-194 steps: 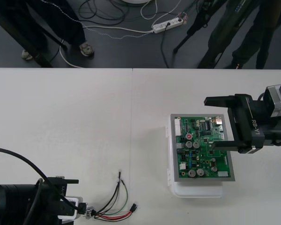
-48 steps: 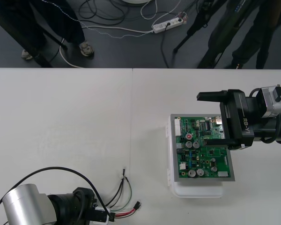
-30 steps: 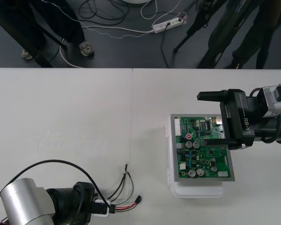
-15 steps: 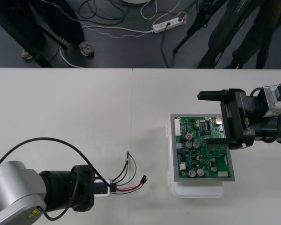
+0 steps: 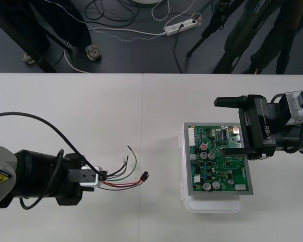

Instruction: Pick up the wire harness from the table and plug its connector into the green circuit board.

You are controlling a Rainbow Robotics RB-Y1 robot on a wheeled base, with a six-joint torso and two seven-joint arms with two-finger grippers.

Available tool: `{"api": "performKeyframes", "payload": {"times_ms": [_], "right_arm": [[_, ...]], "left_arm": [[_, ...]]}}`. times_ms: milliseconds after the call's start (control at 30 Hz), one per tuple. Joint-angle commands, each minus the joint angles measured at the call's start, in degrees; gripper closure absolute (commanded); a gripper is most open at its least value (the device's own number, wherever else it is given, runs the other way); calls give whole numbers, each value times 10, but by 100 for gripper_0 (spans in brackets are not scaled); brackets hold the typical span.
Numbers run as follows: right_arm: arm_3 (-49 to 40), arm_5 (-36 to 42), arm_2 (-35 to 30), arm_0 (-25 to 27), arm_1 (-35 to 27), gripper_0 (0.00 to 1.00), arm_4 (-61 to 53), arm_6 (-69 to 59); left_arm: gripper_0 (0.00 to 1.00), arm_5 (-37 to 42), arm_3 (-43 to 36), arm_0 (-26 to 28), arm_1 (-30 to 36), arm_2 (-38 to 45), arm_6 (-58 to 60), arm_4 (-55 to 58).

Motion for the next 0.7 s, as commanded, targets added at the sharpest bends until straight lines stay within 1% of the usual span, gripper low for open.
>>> {"api": "performKeyframes", "payload": {"times_ms": [33, 167, 433, 533, 700], "right_arm": [[-4, -4, -18, -14, 6, 0, -11, -5], [-4, -4, -23, -14, 5, 0, -11, -9], [-4, -4, -25, -14, -2, 0, -11, -10], [-4, -4, -25, -14, -2, 0, -11, -11], [-4, -4, -25, -14, -4, 0, -12, -14]], "left_arm": [[100, -132, -20, -23, -46, 76, -6, 44], [100, -210, -20, -41, -86, 133, -9, 68], [100, -213, -20, -80, -159, 223, -7, 94], [100, -213, -20, -91, -177, 245, -3, 105], [100, -213, -20, -108, -185, 264, 6, 126]]}}
